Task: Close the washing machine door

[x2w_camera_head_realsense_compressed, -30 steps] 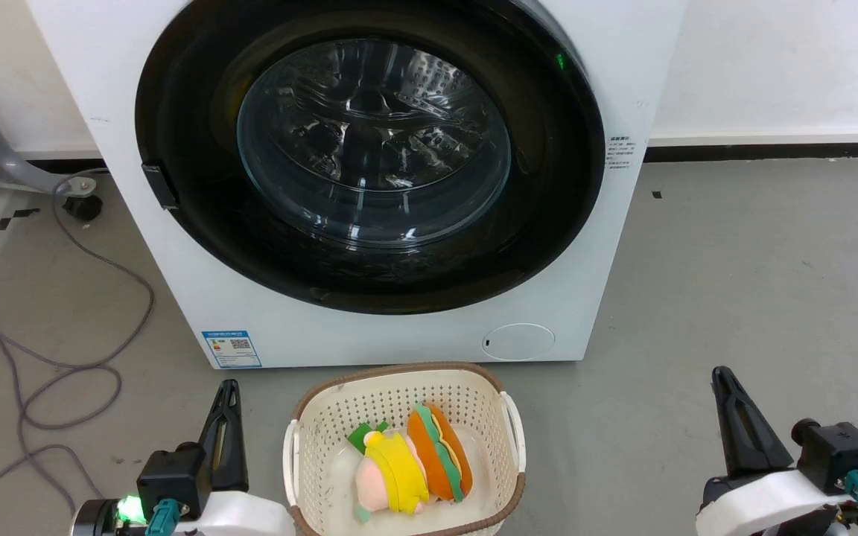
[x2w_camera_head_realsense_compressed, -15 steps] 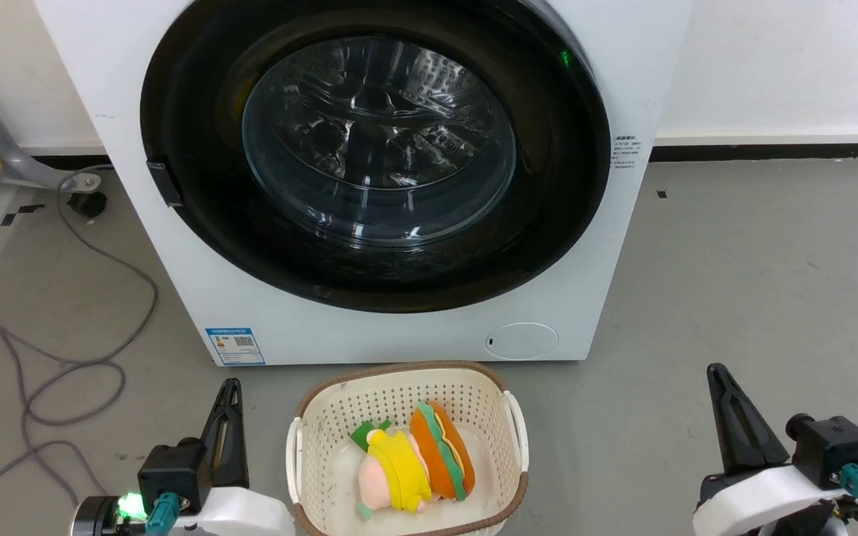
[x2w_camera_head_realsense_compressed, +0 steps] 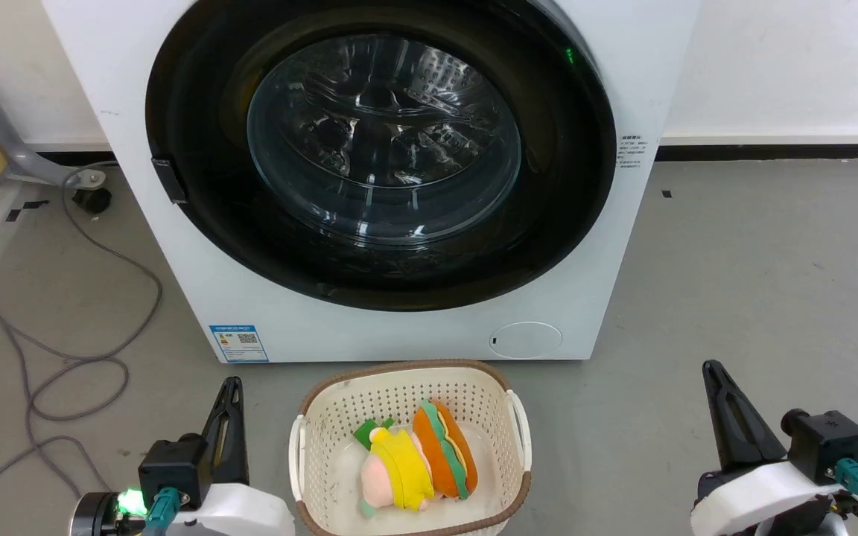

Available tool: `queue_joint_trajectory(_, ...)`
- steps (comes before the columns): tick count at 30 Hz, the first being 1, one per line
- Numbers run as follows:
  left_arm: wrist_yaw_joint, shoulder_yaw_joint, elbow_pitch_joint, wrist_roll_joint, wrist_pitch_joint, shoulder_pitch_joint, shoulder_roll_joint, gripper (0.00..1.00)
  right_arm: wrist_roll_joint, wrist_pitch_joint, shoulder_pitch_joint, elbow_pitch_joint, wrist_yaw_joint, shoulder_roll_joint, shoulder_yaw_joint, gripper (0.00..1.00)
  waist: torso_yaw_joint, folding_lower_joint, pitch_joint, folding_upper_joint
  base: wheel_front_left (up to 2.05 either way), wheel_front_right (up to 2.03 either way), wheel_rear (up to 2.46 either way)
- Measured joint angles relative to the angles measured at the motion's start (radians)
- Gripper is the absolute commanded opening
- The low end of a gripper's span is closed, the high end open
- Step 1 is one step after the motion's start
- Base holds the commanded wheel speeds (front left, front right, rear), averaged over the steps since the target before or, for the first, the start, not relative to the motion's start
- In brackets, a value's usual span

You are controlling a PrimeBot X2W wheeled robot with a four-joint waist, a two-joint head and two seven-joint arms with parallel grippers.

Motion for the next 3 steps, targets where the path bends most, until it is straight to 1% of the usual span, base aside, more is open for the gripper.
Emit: queue_joint_trajectory(3, -0.005, 0.001, -0.002, 0.000, 0.007, 0.000, 0.000, 0.00, -0.003, 0.007, 0.000, -0.005, 0.000, 0.000, 0.002, 0.00, 0.002, 0.0000, 0.001, 0.0000, 0.00, 0.00, 0.00)
